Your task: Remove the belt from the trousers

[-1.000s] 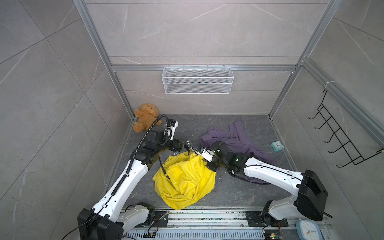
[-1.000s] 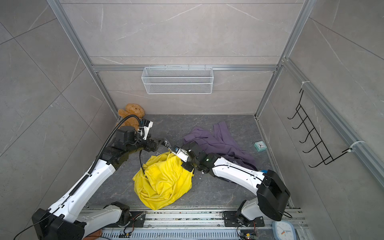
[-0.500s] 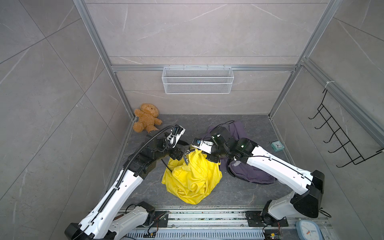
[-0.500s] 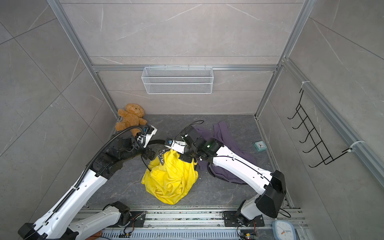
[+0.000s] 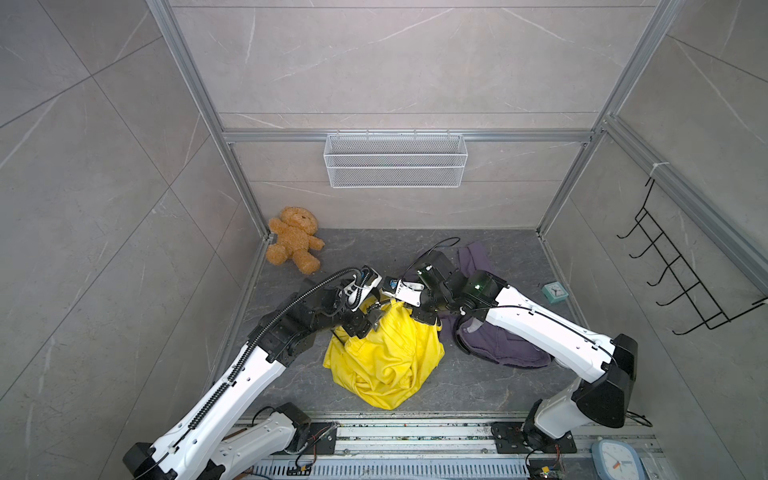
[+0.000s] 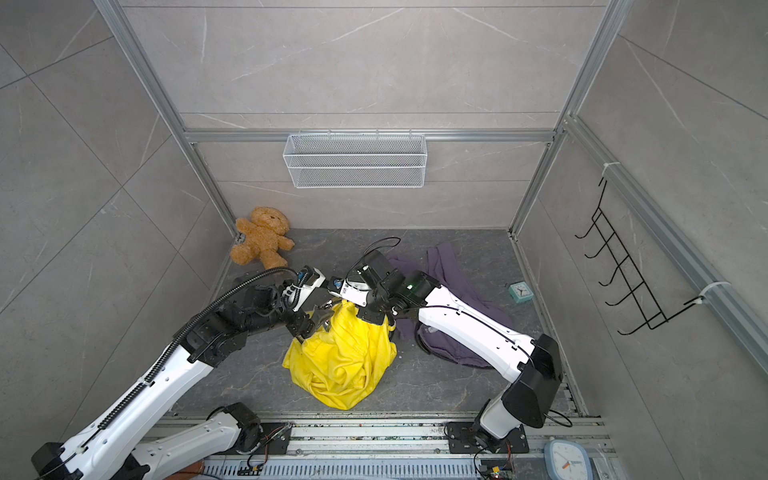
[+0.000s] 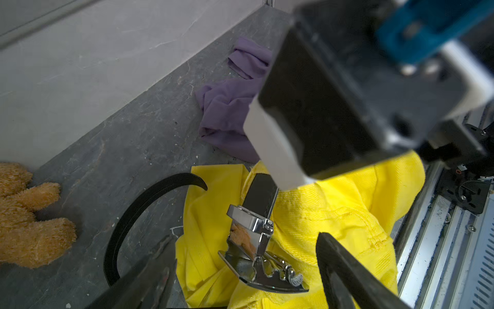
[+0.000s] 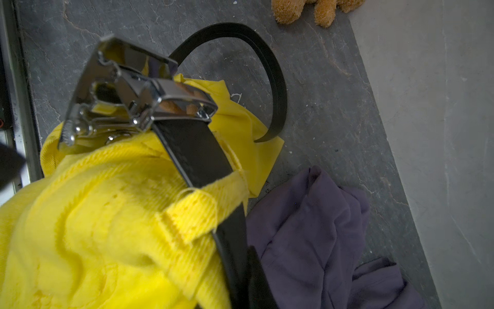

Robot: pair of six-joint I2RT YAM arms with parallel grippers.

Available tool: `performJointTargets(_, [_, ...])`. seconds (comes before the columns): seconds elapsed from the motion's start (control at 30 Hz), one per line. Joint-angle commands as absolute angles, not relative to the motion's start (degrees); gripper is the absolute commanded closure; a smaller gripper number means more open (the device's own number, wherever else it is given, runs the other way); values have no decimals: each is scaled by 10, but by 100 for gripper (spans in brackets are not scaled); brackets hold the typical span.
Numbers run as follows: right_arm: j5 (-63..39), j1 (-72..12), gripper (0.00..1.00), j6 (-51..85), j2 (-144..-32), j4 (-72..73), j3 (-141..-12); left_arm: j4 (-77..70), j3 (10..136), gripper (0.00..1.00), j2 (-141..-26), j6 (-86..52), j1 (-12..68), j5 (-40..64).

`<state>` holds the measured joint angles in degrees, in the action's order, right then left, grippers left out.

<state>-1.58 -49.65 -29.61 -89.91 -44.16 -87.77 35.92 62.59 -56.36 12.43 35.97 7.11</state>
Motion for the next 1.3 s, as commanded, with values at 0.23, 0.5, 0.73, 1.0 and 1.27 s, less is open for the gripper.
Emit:
performJointTargets(0.23, [-38,-495,95,-287,-859,-426,-889,316,621,33,-596,132,360,65])
performJointTargets(0.5, [-56,-495,95,-294,-844,-415,-885,286,595,40,-597,124,361,63])
performJointTargets(0.73, [-38,-495,94,-289,-842,-399,-858,267,596,78,-596,122,361,69])
performJointTargets(1.0, [-26,-474,93,-280,-848,-393,-840,306,605,90,-571,126,360,65])
performJointTargets(1.27, [-51,-467,93,-283,-844,-389,-842,350,610,83,-556,141,360,40])
